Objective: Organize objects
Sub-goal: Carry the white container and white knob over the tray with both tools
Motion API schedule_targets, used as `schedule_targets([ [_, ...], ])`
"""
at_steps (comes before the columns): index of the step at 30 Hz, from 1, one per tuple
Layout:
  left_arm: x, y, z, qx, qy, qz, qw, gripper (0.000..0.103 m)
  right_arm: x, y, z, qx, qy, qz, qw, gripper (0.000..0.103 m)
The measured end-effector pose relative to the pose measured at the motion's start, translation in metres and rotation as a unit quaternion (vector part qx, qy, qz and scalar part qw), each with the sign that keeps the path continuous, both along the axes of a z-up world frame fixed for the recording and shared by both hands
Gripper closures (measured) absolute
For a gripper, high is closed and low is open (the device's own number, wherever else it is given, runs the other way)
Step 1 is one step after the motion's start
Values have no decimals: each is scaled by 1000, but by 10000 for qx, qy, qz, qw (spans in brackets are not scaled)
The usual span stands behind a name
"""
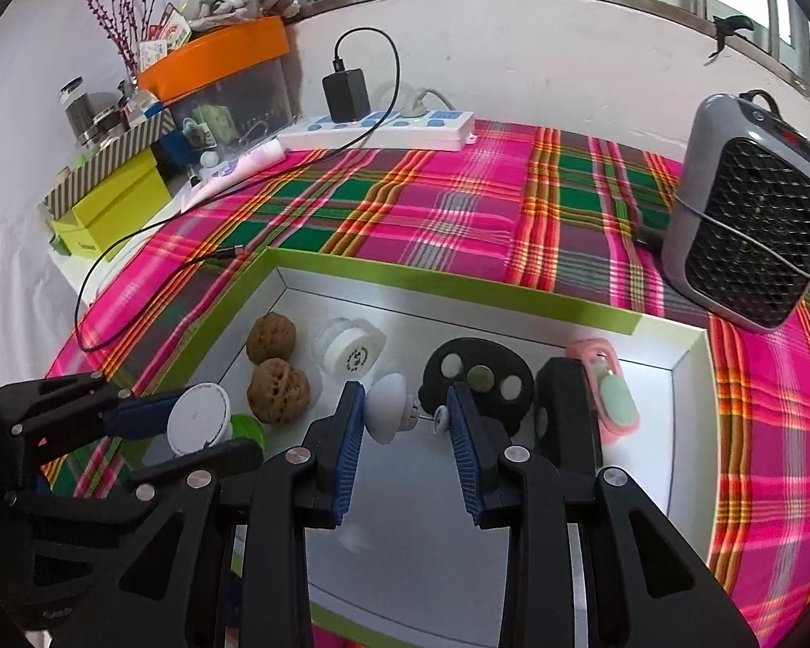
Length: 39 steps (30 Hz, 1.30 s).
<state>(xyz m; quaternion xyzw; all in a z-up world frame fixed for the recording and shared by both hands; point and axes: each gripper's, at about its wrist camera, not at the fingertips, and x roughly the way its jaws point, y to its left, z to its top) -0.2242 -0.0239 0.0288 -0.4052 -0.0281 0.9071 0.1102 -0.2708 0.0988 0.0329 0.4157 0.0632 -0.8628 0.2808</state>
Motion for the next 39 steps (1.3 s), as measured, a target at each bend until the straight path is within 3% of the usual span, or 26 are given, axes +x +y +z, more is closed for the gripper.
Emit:
schedule_targets([
  [39, 1, 11, -4, -179, -12, -100, 9998, 71, -7, -12, -11, 100, -115, 389, 9991, 70],
])
